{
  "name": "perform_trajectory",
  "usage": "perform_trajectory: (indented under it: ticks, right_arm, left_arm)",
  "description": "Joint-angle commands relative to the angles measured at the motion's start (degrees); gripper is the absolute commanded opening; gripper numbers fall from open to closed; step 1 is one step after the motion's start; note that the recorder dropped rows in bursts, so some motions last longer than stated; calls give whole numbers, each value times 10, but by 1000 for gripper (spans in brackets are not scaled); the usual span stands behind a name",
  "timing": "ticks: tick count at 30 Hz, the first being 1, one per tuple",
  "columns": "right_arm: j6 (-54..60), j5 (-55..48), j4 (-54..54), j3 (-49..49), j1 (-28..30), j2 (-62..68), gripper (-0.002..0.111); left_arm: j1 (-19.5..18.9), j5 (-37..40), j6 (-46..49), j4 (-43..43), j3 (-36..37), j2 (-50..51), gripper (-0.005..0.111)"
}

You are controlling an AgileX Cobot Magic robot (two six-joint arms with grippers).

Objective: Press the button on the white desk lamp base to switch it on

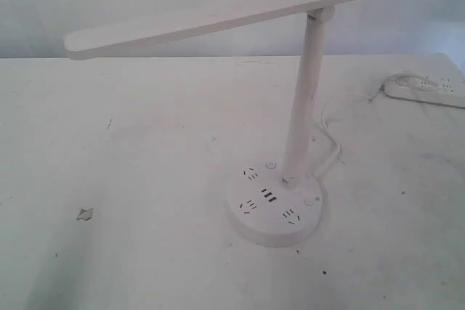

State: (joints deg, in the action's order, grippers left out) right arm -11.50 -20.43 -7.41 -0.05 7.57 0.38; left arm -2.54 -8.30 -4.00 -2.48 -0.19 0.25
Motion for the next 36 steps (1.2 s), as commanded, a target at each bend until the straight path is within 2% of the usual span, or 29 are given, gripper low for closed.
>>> perform_trajectory:
  ticks: [1, 12, 26, 32, 36]
  right_arm:
    - [0, 8, 2, 1, 0, -4, 0]
    - [0, 22, 2, 1, 0, -4, 0]
    - [-1, 369, -6, 1, 0, -4, 0]
    - [-176, 517, -6, 1, 0, -4, 0]
    - [-220, 574, -7, 1, 0, -4, 0]
  left_arm:
    - [-2, -6, -1, 2, 2, -2, 0]
    - [-2, -6, -1, 2, 2, -2, 0]
    - [-2, -6, -1, 2, 2, -2, 0]
    - [-2, -6, -1, 2, 2, -2, 0]
    - [-2, -6, -1, 2, 2, -2, 0]
